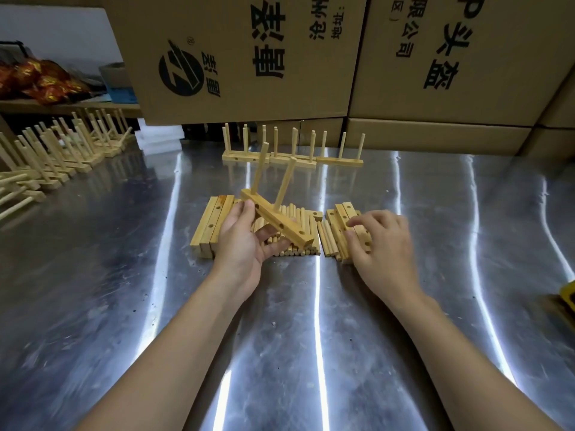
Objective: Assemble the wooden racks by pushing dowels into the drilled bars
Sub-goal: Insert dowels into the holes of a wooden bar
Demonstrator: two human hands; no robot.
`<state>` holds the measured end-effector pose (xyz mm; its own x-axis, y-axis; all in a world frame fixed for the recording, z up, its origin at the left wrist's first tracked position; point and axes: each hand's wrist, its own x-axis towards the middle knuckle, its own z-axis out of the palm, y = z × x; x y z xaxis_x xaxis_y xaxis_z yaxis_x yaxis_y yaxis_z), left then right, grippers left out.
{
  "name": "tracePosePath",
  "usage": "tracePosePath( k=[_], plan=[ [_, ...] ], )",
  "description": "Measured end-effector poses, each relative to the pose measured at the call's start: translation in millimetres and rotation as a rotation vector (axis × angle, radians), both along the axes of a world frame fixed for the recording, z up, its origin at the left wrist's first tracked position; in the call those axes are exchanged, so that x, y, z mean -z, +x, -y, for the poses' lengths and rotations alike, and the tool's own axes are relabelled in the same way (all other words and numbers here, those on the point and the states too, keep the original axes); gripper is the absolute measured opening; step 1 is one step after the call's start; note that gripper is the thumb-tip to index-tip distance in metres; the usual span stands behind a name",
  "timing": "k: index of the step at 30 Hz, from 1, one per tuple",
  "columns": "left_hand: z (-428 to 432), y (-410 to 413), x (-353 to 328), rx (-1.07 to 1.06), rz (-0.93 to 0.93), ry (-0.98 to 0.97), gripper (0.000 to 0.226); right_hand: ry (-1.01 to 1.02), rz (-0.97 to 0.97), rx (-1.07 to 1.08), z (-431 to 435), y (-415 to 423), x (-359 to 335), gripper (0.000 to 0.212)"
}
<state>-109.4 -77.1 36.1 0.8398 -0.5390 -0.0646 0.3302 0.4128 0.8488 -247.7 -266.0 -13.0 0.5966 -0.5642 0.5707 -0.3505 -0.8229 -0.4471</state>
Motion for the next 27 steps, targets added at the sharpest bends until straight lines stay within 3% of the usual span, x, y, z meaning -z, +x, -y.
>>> tracePosePath(
  k=[4,7,11,15,16,20,27],
  plan=[
    [-0.9,4.6,-1.4,-0.033,-0.033,-0.027,0.024,-0.091,-0.234,-0.055,0.2,0.9,5.9,0.043],
    [-1.7,8.7,-1.2,-0.043,-0.044,-0.036,0.025,-0.109,-0.310,-0.082,2.7,1.9,10.8,0.048],
    [-2.1,13.0,0.7,-0.046,-0.042,-0.038,0.026,-0.151,-0.240,-0.097,2.6,1.4,6.3,0.031],
    [-1.4,17.5,4.9,-0.051,-0.043,-0.036,0.027,-0.177,0.111,-0.081,-6.6,1.5,-7.0,0.015],
    [-0.7,18.5,5.7,-0.053,-0.047,-0.035,0.028,-0.076,0.215,-0.079,-8.5,0.9,-12.8,0.013],
    [1.2,20.6,8.1,-0.067,-0.072,-0.021,0.034,0.811,0.521,-0.336,-20.8,0.9,-35.6,0.021],
    [3.7,17.2,12.7,-0.022,-0.048,0.010,0.040,0.893,0.512,-0.487,-29.0,1.5,-42.1,0.024]
  ],
)
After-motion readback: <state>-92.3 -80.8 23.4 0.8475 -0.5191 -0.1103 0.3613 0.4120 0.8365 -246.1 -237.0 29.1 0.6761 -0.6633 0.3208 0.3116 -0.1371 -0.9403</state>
